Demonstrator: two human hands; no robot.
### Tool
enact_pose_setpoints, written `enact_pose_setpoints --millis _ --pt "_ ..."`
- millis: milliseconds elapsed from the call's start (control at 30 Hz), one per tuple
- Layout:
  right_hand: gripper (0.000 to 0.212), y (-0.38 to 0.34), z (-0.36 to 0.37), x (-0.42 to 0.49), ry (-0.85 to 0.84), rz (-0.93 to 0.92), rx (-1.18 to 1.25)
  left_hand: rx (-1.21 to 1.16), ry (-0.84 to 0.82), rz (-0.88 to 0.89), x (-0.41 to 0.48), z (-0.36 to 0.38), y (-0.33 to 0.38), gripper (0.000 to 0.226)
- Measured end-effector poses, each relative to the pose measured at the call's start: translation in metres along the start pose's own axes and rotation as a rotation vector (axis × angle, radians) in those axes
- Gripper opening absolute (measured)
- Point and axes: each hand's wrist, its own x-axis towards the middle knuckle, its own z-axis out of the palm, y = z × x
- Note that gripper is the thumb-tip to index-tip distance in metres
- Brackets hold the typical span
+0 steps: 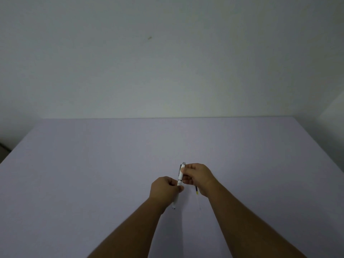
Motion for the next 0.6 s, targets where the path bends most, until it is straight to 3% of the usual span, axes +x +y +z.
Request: enact_pose_setpoints --millis 200,300,400,600 --pt "0.014 0.012 0.001 0.01 0.099 0.024 -0.051 0.025 0.039 -0.054 0.011 0.006 -0.011 0.012" --pt "0.025 0.024 -0.004 0.018 0.288 0.013 -0.413 0.01 0.052 -0.108 0.02 0.011 -0.023 0.018" --pt "0.023 0.042 -0.012 0.019 0.359 0.027 -0.744 0.056 0.05 -0.119 0.027 0.016 -0.034 0.022" --pt "0.022 0.069 -0.01 0.022 0.348 0.081 -0.775 0.103 0.091 -0.128 0.036 0.029 -0.046 0.014"
